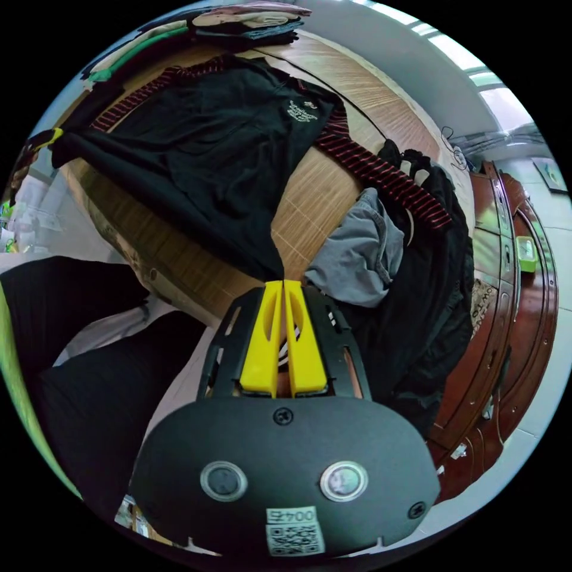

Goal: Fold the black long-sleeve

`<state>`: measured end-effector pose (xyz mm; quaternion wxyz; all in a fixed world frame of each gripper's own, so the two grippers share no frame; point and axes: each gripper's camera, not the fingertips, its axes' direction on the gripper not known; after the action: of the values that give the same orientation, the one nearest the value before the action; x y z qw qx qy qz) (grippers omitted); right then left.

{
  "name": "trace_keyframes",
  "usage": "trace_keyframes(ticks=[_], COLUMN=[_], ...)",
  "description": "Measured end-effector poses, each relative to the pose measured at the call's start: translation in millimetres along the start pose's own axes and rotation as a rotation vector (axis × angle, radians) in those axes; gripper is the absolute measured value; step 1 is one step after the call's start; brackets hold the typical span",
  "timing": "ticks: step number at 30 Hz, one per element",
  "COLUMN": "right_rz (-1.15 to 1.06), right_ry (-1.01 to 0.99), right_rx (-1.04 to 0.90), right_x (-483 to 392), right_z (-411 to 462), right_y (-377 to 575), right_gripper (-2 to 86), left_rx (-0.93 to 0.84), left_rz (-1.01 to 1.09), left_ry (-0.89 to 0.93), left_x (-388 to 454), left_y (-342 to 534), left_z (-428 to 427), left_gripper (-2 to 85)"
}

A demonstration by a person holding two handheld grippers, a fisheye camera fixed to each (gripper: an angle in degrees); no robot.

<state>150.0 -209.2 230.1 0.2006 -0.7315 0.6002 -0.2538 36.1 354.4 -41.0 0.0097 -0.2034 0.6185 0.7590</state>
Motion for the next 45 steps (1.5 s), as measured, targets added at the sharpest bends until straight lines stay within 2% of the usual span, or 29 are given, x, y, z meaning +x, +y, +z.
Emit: trace_keyframes(ticks=[2, 4, 6, 10, 13, 20, 23, 26, 30, 35, 41, 43, 45], right_rz=[0.059, 0.117, 0.170, 0.219, 0.242, 0.279, 0.281, 0.283, 0.290, 0.168, -0.161, -0.226, -0.212], right_ry=[-0.042, -0.070, -0.093, -0.128, -0.126, -0.132, -0.103, -0.139, -0.253, -0.236, -0.086, -0.032, -0.062], right_rx=[-0.009, -0.007, -0.012, -0.107, -0.185, -0.193, -0.215, -0.194, -0.116, -0.090, -0.052, -0.033, -0.021], right_x=[16, 26, 32, 17, 2, 1, 7, 11, 8, -15, -49, -54, -45], right_z=[1, 1, 6, 53, 90, 87, 92, 91, 74, 61, 60, 62, 61], right_y=[-5, -6, -5, 4, 4, 6, 7, -1, -14, -23, -35, -42, -50], right_gripper=[-0.7, -0.7, -0.7, -0.5, -0.1, 3.7, 4.1, 4.2, 6.7, 10.0, 9.6, 8.0, 6.5], left_rx=[-0.032, -0.036, -0.064, -0.312, -0.376, -0.390, -0.334, -0.264, -0.253, -0.374, -0.333, -0.323, -0.323], left_rz=[0.055, 0.047, 0.088, 0.435, 0.524, 0.459, 0.474, 0.503, 0.690, 0.793, 0.678, 0.664, 0.660], left_ry=[-0.004, 0.086, 0.099, -0.285, -0.333, -0.430, -0.515, -0.565, -0.676, -0.707, -0.709, -0.717, -0.721], left_x=[7, 7, 10, 41, 46, 20, 24, 44, 79, 70, 60, 58, 57], left_y=[-4, -4, -2, 34, 56, 76, 79, 78, 105, 155, 146, 145, 144], left_z=[-1, -7, -7, 51, 97, 120, 116, 113, 127, 176, 185, 183, 183], left_gripper=[0.9, 0.9, 0.9, 0.6, 0.5, 0.6, 0.6, 0.6, 0.7, 0.7, 0.7, 0.7, 0.7])
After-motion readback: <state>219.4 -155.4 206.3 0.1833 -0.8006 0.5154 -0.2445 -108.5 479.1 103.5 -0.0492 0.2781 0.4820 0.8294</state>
